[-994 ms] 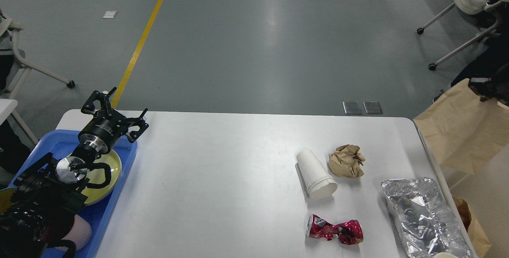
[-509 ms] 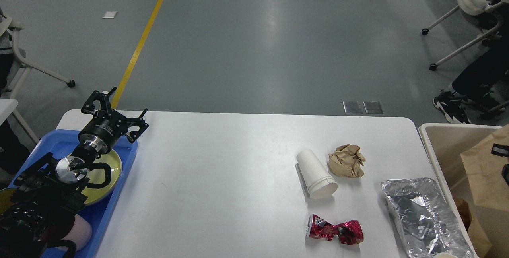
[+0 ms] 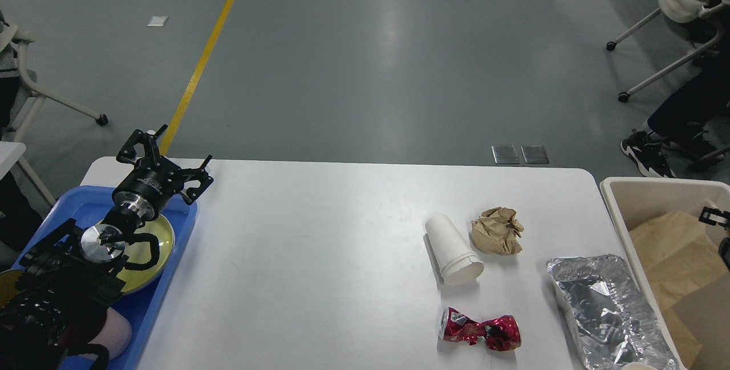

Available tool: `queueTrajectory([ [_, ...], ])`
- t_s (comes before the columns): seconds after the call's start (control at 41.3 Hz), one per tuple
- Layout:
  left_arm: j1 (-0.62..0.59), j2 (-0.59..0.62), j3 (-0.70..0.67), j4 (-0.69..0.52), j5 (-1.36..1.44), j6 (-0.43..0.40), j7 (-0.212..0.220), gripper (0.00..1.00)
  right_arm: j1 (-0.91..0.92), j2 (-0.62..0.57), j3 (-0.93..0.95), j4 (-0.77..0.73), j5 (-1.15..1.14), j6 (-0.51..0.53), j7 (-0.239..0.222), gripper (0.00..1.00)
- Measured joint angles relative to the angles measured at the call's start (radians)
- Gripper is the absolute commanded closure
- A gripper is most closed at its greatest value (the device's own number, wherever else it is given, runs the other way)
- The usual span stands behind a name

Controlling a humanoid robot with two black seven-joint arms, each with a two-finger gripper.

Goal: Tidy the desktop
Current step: 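Bring the right gripper back down over the crumpled brown paper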

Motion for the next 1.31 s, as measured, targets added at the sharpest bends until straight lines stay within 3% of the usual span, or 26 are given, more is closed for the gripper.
queueTrajectory([
  [0.145,0.0,0.0,0.0,0.0,0.0,0.0,0.0,0.0,0.021,0.0,0.003,0.005,0.0,0.006,0.0,0.0],
  [0.339,0.0,0.0,0.0,0.0,0.0,0.0,0.0,0.0,0.253,-0.009,0.011,0.116,-0.003,0.04,0.0,0.0],
  [0.654,0.0,0.0,0.0,0.0,0.001,0.0,0.0,0.0,0.776,0.098,0.005,0.496,-0.004,0.11,0.0,0.0],
  [0.848,0.0,0.0,0.0,0.0,0.001,0.0,0.0,0.0,0.949,0.188,0.014,0.748,-0.004,0.151,0.006,0.0],
  [0.994,0.0,0.0,0.0,0.0,0.0,0.0,0.0,0.0,1.097,0.208,0.018,1.054,-0.004,0.181,0.01,0.0],
  [1.212,0.0,0.0,0.0,0.0,0.0,0.0,-0.001,0.0,1.264,0.259,0.031,1.4,-0.002,0.276,0.014,0.0],
  [1.309,0.0,0.0,0.0,0.0,0.0,0.0,-0.001,0.0,1.291,0.268,0.04,1.469,0.001,0.303,0.016,0.0],
])
